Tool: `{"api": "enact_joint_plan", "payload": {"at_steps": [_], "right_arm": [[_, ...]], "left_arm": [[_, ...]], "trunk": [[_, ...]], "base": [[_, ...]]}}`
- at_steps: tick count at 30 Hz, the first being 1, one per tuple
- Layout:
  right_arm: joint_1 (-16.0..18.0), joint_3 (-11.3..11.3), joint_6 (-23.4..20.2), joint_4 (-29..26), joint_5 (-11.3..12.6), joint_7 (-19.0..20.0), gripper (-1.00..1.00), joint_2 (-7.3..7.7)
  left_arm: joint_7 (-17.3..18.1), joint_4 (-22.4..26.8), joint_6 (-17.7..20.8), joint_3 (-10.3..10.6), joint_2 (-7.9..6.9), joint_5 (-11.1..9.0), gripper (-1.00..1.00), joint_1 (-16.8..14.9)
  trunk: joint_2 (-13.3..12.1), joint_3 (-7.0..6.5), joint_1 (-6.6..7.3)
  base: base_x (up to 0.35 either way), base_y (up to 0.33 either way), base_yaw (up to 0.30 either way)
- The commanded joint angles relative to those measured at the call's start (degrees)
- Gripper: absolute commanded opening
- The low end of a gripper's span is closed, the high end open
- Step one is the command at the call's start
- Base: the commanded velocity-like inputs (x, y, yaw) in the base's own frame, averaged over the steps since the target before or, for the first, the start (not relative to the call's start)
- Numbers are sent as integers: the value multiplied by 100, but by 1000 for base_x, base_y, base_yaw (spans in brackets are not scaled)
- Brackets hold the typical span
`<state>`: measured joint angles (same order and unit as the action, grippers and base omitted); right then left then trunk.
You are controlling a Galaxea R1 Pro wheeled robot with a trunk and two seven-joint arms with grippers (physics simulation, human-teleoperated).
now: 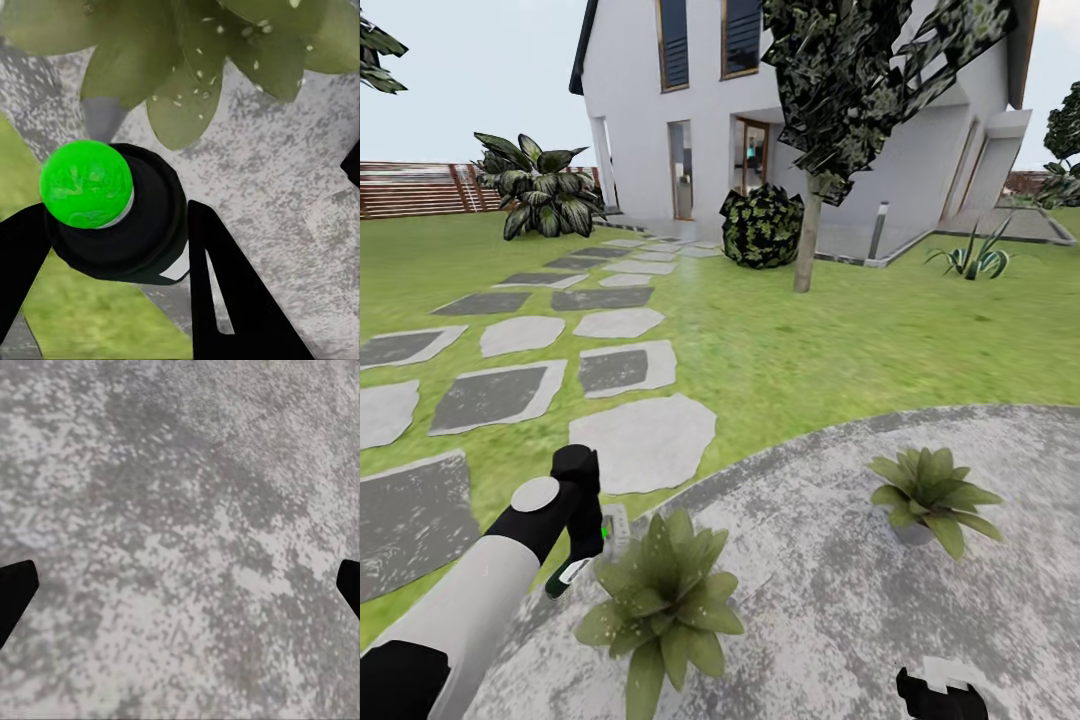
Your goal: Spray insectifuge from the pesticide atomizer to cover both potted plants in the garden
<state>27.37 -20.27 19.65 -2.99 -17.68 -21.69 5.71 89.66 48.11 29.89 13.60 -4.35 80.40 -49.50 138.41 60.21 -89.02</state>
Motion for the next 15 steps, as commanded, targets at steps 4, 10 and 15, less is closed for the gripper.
{"api": "enact_joint_plan", "payload": {"at_steps": [4, 10, 15], "right_arm": [[5, -48, 22, 9, -52, -18, 100, -14], [5, -48, 20, 9, -51, -11, 100, -17], [5, -48, 22, 9, -51, -10, 100, -25]], "left_arm": [[34, -4, 61, 51, -4, 26, -100, 67], [34, -63, 33, 57, -23, 28, -100, 105], [-4, -378, -64, 36, -144, 13, -100, 124]], "trunk": [[2, 5, -2], [2, -1, -2], [2, -6, -2]], "base": [[285, 193, 0], [78, 54, -87], [2, 2, -120]]}}
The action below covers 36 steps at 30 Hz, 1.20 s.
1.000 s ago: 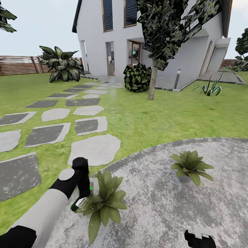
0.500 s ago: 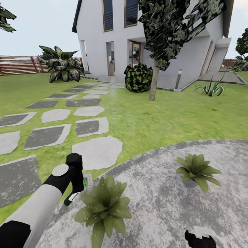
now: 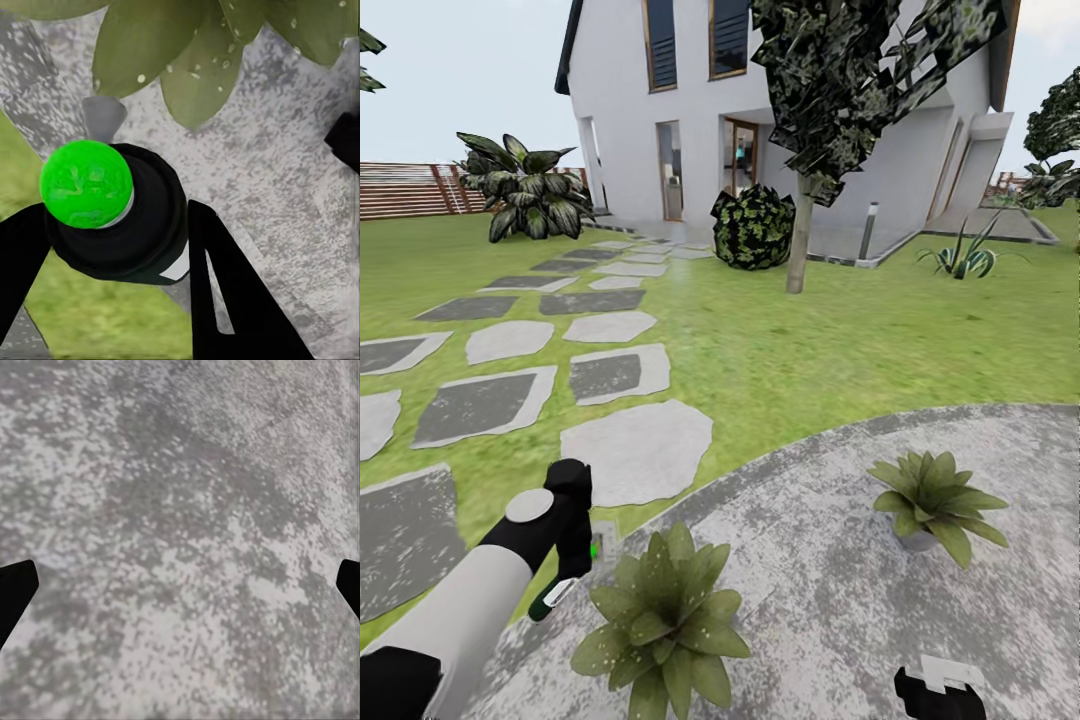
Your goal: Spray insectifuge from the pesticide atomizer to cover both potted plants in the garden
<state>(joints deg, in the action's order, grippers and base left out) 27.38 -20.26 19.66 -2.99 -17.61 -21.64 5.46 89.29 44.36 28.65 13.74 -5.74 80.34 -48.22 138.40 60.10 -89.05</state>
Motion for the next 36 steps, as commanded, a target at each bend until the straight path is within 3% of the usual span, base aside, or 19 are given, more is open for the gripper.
{"api": "enact_joint_plan", "payload": {"at_steps": [1, 4, 6, 10, 13, 16, 18, 36], "right_arm": [[5, -48, 18, 9, -59, -16, 100, -1], [5, -48, 20, 9, -62, -16, 100, -1], [5, -48, 21, 9, -66, -16, 100, -1], [5, -43, 15, 9, -67, -16, 100, -6], [5, -40, 12, 9, -67, -16, 100, -9], [5, -39, 15, 17, -72, -15, 100, -10], [5, -39, 17, 17, -76, -13, 100, -6], [5, -39, 20, 13, -68, -16, 100, -11]], "left_arm": [[-10, -137, 0, 1, -18, 13, -100, -4], [-233, -270, -121, -35, -89, -33, -100, -4], [-329, -296, -148, -61, -279, -90, -100, -4], [-365, -305, -167, -382, -462, -190, -100, -7], [-368, -290, -167, -460, -391, -202, -100, -36], [-368, -277, -173, -460, -104, -197, -100, -45], [-382, -287, -175, -471, -32, -202, -100, -47], [-587, -512, -184, -438, -30, -187, -100, 119]], "trunk": [[2, 5, 1], [2, 5, 1], [2, 5, 1], [2, 5, 1], [2, 5, 1], [2, 5, 1], [2, 5, 1], [2, 5, 1]], "base": [[0, 0, -12], [0, 0, -5], [0, 0, -1], [0, 0, 0], [0, 0, 0], [0, 0, 0], [9, 3, 0], [73, 39, 3]]}}
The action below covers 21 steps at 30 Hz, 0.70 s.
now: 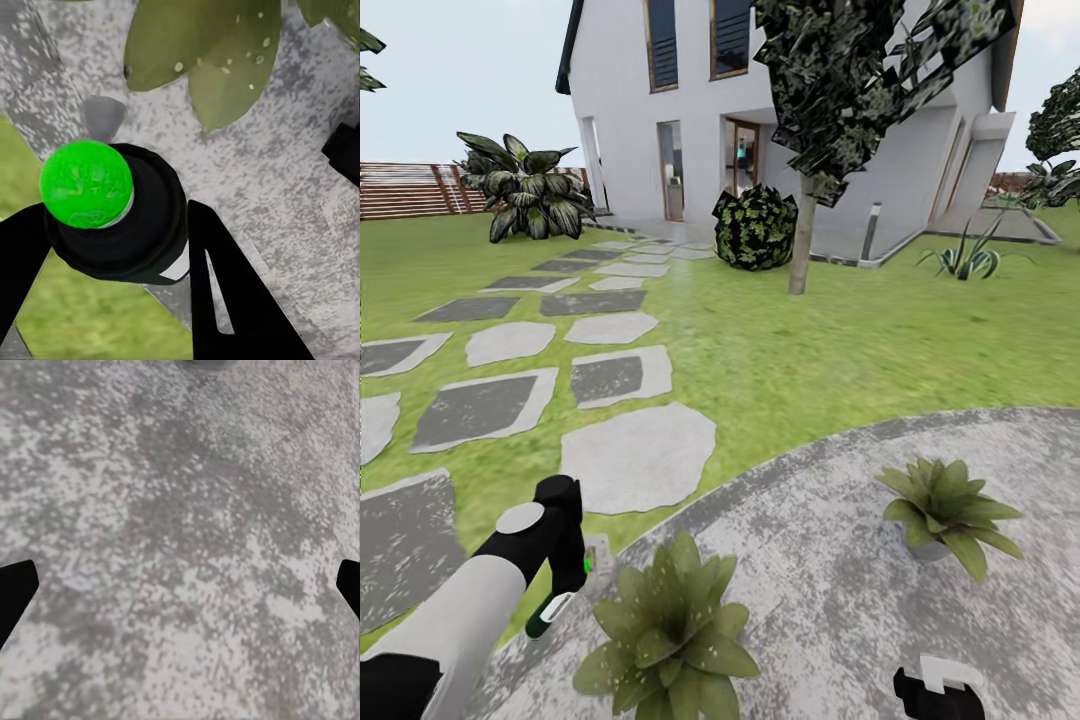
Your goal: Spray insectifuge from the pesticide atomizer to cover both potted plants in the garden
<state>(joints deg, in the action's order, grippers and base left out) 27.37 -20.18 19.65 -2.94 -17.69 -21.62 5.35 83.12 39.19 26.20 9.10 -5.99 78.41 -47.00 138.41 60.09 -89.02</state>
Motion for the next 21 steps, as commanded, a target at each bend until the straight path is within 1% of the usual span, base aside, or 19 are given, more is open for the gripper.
{"api": "enact_joint_plan", "payload": {"at_steps": [1, 4, 6, 8, 10, 11, 12, 14, 18, 19, 20, 21], "right_arm": [[5, -48, 22, 7, -59, -18, 100, -3], [5, -48, 22, 9, -59, -18, 100, -7], [5, -48, 22, 5, -59, -18, 100, -7], [5, -48, 22, 5, -59, -18, 100, -7], [5, -48, 22, 5, -59, -18, 100, -7], [5, -48, 22, 4, -59, -18, 100, -7], [5, -48, 22, 4, -59, -18, 100, -7], [5, -48, 20, 4, -59, -18, 100, -7], [5, -48, 20, 7, -59, -18, 100, -7], [5, -48, 19, 7, -59, -18, 100, -7], [5, -49, 19, 8, -59, -18, 100, -7], [5, -48, 20, 6, -59, -18, 100, -7]], "left_arm": [[27, 15, 60, 24, -6, 7, -100, -2], [-12, 65, 65, 15, 3, 3, -100, -2], [-144, 85, 68, 24, 179, 5, -100, -15], [-168, 87, 65, 29, 315, 9, -100, -29], [-184, 89, 62, 46, 527, 45, -100, -42], [-187, 89, 61, 69, 588, 57, -100, -47], [-188, 89, 61, 85, 611, 62, -100, -52], [-209, 89, 61, 119, 625, 71, -100, -61], [-263, 89, 55, 126, 553, 84, -100, -81], [-273, 89, 57, 127, 473, 97, -100, -90], [-277, 91, 59, 122, 422, 127, -100, -95], [-278, 94, 60, 120, 401, 164, -100, -101]], "trunk": [[2, 5, -2], [2, 5, -2], [2, 5, -2], [2, 5, -2], [2, 5, -2], [2, 5, -2], [2, 5, -2], [2, 5, -2], [2, 5, -2], [2, 5, -2], [2, 5, -2], [2, 5, -2]], "base": [[163, 96, 161], [57, 34, 234], [11, 6, 93], [4, 2, 33], [1, 1, 10], [0, 0, 3], [0, 0, 2], [0, 0, 1], [0, 0, 0], [0, 0, 0], [0, 0, 0], [0, 0, 0]]}}
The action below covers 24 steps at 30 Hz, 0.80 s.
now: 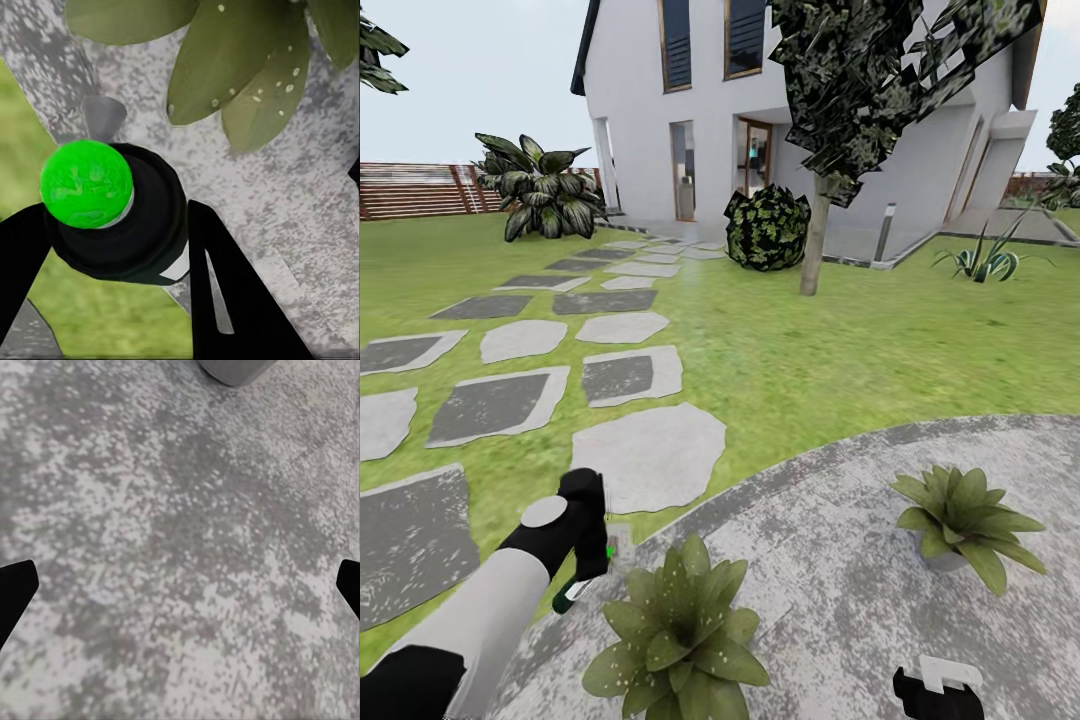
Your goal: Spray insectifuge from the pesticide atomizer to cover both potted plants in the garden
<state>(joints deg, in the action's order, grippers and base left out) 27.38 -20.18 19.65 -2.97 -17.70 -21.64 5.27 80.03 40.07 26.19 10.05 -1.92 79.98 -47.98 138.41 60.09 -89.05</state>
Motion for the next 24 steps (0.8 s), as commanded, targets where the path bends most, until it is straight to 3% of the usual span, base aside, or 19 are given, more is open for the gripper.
{"api": "enact_joint_plan", "payload": {"at_steps": [1, 8, 10, 18, 21, 24], "right_arm": [[5, -48, 21, 8, -59, -16, 100, 0], [5, -48, 22, 8, -59, -16, 100, 0], [5, -48, 22, 7, -59, -16, 100, 0], [5, -48, 22, 7, -59, -16, 100, 0], [5, -48, 21, 8, -59, -16, 100, 0], [5, -48, 22, 7, -59, -16, 100, 0]], "left_arm": [[22, 8, 61, 25, -13, 40, -100, -5], [-133, -2, 55, 32, -35, 461, -100, 73], [-136, -28, 53, 32, -33, 502, -100, 77], [-45, -1, 81, -20, 15, 415, -100, -11], [417, -10, 76, -21, 7, 344, -100, -62], [645, -2, 80, -21, 49, 336, -100, -115]], "trunk": [[2, 5, 1], [2, 5, 1], [2, 5, 1], [2, 5, 1], [2, 5, 1], [2, 5, 1]], "base": [[0, 0, 0], [0, 0, 0], [0, 0, 16], [0, 0, 215], [0, -119, 95], [31, -190, 15]]}}
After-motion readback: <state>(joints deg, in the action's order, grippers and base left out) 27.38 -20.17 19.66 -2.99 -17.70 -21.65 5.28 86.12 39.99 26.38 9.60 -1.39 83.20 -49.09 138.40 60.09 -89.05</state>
